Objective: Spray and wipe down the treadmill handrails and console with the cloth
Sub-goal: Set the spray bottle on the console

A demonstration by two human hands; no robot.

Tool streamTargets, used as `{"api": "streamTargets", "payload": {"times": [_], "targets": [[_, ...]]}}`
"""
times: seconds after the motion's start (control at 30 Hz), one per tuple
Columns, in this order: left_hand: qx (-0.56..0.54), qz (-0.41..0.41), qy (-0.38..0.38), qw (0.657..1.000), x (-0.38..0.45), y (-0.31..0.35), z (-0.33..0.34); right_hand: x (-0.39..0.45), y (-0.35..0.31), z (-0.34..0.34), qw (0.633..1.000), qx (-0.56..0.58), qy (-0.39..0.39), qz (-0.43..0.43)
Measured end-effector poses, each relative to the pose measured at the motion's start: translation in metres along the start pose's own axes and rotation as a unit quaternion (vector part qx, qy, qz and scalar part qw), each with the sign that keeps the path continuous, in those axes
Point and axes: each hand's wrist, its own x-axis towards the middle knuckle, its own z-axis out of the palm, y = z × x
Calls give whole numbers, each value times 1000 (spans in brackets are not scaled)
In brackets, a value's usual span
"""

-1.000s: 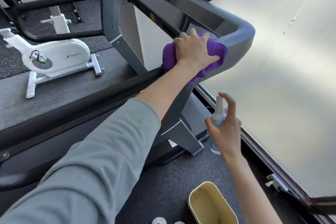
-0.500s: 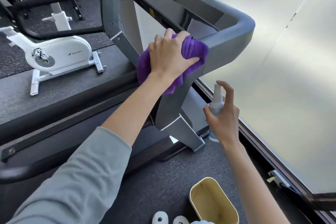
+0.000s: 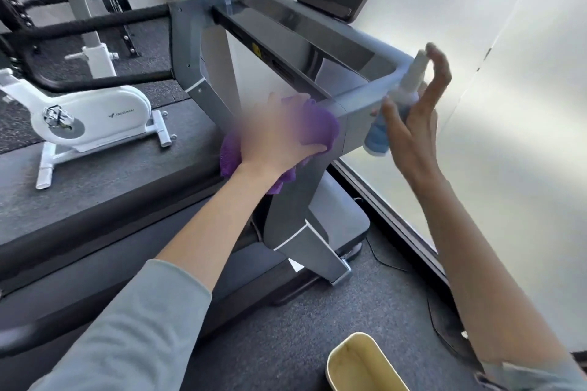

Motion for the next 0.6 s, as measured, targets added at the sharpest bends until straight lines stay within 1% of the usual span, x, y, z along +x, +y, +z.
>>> {"api": "streamTargets", "payload": {"times": [0.07,0.13,0.2,0.27,0.4,0.47,0.6], "targets": [[-7,-2,3,1000,1,1,0,49,4,5,998,-42,-5,-56],[-8,0,13,1000,0,1,3,92,9,14,993,-74,-37,-81],[-7,-1,19,1000,0,1,3,123,19,26,989,-92,-88,-70],[-11,2,18,1000,1,1,2,141,32,37,985,-112,-129,-29],[-16,3,18,1000,0,0,4,150,63,58,980,-135,-143,39],[-19,2,22,1000,0,-1,4,150,71,65,979,-140,-145,37],[-14,8,35,999,0,0,6,154,73,74,976,-153,-155,4]]}}
